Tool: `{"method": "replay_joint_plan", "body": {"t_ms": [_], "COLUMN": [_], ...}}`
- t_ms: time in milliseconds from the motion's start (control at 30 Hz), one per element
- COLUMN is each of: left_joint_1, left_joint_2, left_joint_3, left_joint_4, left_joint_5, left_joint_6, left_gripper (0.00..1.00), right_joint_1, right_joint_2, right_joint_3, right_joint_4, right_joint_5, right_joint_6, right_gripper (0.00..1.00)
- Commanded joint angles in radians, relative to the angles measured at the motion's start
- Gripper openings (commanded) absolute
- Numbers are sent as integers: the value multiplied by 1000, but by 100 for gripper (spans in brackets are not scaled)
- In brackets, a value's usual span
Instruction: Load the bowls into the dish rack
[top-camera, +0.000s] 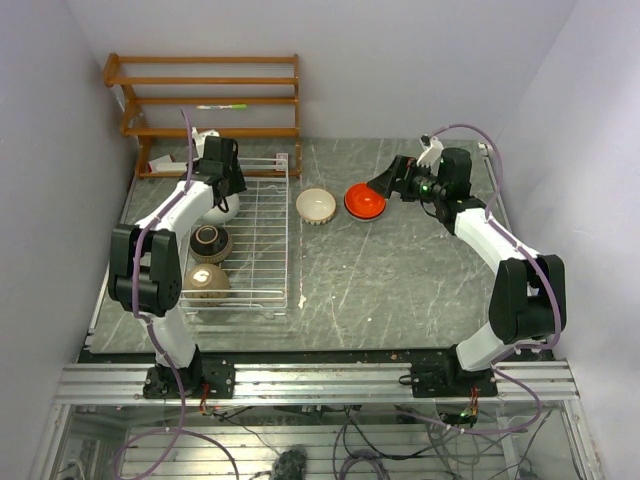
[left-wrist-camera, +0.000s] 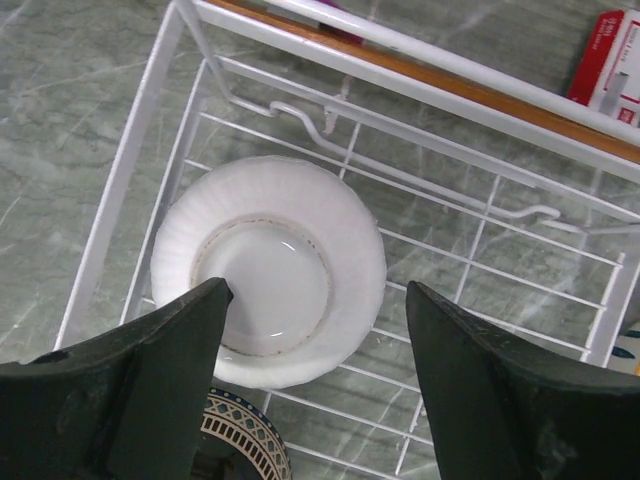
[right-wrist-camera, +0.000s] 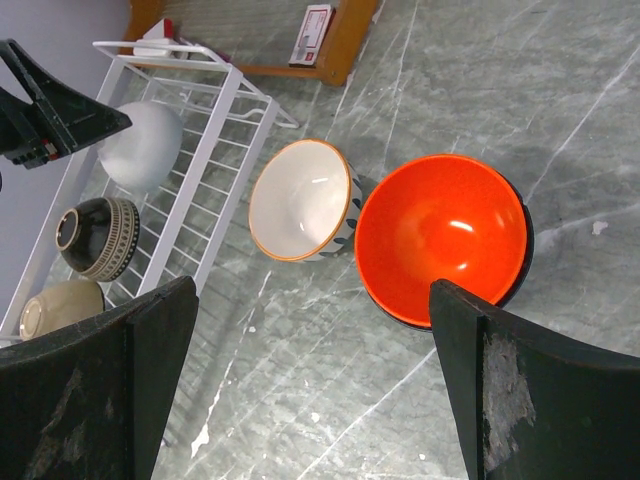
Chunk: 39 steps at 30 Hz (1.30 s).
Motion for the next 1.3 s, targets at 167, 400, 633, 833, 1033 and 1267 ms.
{"method": "replay_joint_plan", "body": {"t_ms": [167,400,633,833,1033,1267], "left_joint_1": [26,-20,-236,-347,-484,-560], "left_joint_2": [-26,-200,-330,-266,-57,148], "left_joint_3": [2,-22,-3,29,171,312], "left_joint_4": [-65,-18,15,25,-92,-163], "left_joint_5": [-94,-10,4,257,264,298], "left_joint_6": [-35,3,190,394,532,624], "left_gripper": [88,99,99,100,88,81], "right_joint_1": [-11,-15,-39,-117,-152,-171], "right_joint_2": [-34,-43,-49,-67,-74,-78], "right_joint_3": [-19,-23,-30,-101,-132,-139], "right_joint_4": [28,28,-9,79,108,113], "right_joint_5": [-10,15,103,51,29,11], "right_joint_6": [0,5,40,136,164,170], "right_gripper": [100,100,100,100,100,100]}}
